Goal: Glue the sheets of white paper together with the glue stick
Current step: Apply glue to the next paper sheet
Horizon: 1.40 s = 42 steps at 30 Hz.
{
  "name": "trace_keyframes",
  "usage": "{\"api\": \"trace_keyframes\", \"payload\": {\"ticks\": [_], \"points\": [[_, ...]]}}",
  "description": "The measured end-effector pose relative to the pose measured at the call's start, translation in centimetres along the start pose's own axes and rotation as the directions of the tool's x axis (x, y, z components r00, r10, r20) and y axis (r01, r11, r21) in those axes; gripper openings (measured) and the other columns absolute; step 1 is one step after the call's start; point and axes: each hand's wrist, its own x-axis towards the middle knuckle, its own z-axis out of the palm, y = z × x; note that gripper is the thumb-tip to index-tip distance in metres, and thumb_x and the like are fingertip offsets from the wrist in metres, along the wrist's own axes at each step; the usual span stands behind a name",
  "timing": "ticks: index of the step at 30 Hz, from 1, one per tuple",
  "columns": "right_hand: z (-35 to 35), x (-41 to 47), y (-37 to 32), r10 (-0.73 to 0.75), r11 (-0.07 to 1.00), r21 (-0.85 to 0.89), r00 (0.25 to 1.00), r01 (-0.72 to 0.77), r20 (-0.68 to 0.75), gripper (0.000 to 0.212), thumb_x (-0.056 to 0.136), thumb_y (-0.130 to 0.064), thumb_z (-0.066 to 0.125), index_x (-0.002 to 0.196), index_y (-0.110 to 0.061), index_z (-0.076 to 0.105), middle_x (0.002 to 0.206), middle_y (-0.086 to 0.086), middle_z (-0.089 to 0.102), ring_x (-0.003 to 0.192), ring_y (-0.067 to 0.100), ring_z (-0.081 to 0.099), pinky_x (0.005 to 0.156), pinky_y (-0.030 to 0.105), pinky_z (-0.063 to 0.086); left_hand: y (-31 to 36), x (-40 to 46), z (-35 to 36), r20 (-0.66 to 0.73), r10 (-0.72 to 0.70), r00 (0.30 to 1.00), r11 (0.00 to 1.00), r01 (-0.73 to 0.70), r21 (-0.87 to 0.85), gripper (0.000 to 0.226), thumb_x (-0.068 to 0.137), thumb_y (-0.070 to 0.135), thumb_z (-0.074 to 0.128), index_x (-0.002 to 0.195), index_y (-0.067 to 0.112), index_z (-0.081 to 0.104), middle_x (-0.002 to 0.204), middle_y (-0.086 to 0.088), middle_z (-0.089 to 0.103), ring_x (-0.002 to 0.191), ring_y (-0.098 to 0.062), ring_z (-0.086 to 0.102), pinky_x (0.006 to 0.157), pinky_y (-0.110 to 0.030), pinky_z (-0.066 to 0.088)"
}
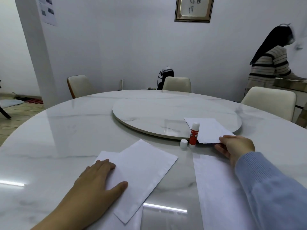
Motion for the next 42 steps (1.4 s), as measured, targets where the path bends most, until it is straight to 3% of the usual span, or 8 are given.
{"api": "trace_keyframes", "payload": {"ticks": [6, 11, 14, 21, 27, 34, 39, 42], "points": [[-0.9, 0.1, -0.1, -0.154, 0.861, -0.498, 0.987, 0.106, -0.055, 0.037, 0.085, -0.04, 0.059, 0.079, -0.004, 0.05, 0.074, 0.013, 0.055, 0.064, 0.029, 0.051, 0.064, 0.034, 0.043, 0.4, 0.0, 0.0, 0.071, -0.031, 0.997, 0.998, 0.027, 0.055, 0.071, 0.079, 0.068, 0.042, 0.14, 0.036, 0.024, 0.155, 0.016, 0.014, 0.144, -0.005, 0.007, 0.115, -0.024, 0.007], [1.2, -1.3, 0.2, -0.294, 0.728, -0.57, 0.924, 0.382, 0.244, 0.073, 0.068, -0.048, 0.078, 0.128, -0.016, 0.052, 0.118, 0.004, 0.052, 0.108, 0.02, 0.049, 0.089, 0.033, 0.039, 0.2, 0.0, -0.1, 0.131, -0.032, 0.991, 0.998, 0.024, 0.057, 0.108, 0.046, 0.09, 0.016, 0.142, 0.04, 0.023, 0.156, 0.018, 0.01, 0.145, -0.003, 0.002, 0.117, -0.026, 0.001], [2.9, -1.2, 0.4, -0.279, 0.657, -0.624, 0.905, 0.424, 0.321, 0.085, 0.065, -0.047, 0.081, 0.136, -0.015, 0.049, 0.138, 0.01, 0.049, 0.123, 0.025, 0.05, 0.097, 0.032, 0.04, 0.1, -0.1, 0.1, 0.145, -0.018, 0.989, 0.998, 0.008, 0.068, 0.091, 0.062, 0.085, 0.027, 0.142, 0.042, 0.021, 0.156, 0.019, 0.008, 0.144, -0.001, -0.001, 0.118, -0.028, -0.004], [4.7, -0.5, 1.9, -0.296, 0.642, -0.635, 0.903, 0.429, 0.31, 0.042, 0.071, -0.036, 0.079, 0.107, -0.017, 0.067, 0.105, 0.01, 0.069, 0.1, 0.025, 0.063, 0.086, 0.034, 0.049, -0.2, 0.1, -0.1, 0.151, 0.065, 0.986, 0.996, -0.074, 0.054, 0.09, 0.054, 0.066, 0.006, 0.14, 0.047, 0.023, 0.15, 0.03, 0.008, 0.139, 0.006, 0.001, 0.109, -0.017, -0.009], [5.0, -0.4, 2.0, -0.398, 0.677, -0.586, 0.891, 0.445, 0.217, 0.024, 0.078, -0.037, 0.07, 0.088, -0.016, 0.071, 0.107, 0.014, 0.066, 0.089, 0.026, 0.063, 0.077, 0.03, 0.046, 0.0, 0.1, -0.5, 0.228, 0.111, 0.967, 0.994, -0.109, -0.019, 0.063, 0.07, 0.031, 0.021, 0.127, 0.056, 0.031, 0.147, 0.032, 0.017, 0.126, 0.017, 0.004, 0.115, -0.032, -0.018], [4.5, -5.6, -1.5, -0.494, 0.778, -0.235, 0.798, 0.583, 0.345, 0.011, 0.086, -0.027, 0.062, 0.091, -0.019, 0.058, 0.078, -0.003, 0.067, 0.072, 0.012, 0.063, 0.067, 0.028, 0.051, 0.8, 0.1, -1.1, 0.287, 0.148, 0.946, 0.988, -0.132, -0.077, 0.051, 0.085, 0.007, 0.034, 0.117, 0.046, 0.04, 0.149, 0.029, 0.02, 0.131, 0.016, -0.001, 0.112, -0.033, -0.023], [4.1, -7.8, -0.1, -0.502, 0.716, -0.262, 0.737, 0.648, 0.452, 0.012, 0.079, -0.027, 0.072, 0.088, -0.02, 0.068, 0.072, -0.004, 0.064, 0.062, 0.01, 0.057, 0.05, 0.013, 0.041, 5.3, 1.6, -1.9, 0.161, 0.101, 0.982, 0.98, -0.07, -0.187, 0.04, 0.094, 0.024, 0.035, 0.131, 0.039, 0.038, 0.143, 0.024, 0.031, 0.138, -0.001, 0.021, 0.104, -0.019, 0.021], [3.9, -8.3, 1.6, -0.481, 0.765, -0.224, 0.767, 0.604, 0.424, 0.007, 0.074, -0.021, 0.077, 0.078, -0.019, 0.071, 0.074, -0.003, 0.069, 0.069, 0.011, 0.061, 0.06, 0.021, 0.047, 7.6, 2.7, 0.7, 0.229, 0.148, 0.962, 0.989, -0.138, -0.06, 0.048, 0.098, 0.035, 0.03, 0.145, 0.027, 0.024, 0.157, 0.011, 0.015, 0.144, -0.008, 0.009, 0.112, -0.024, 0.011]]}}
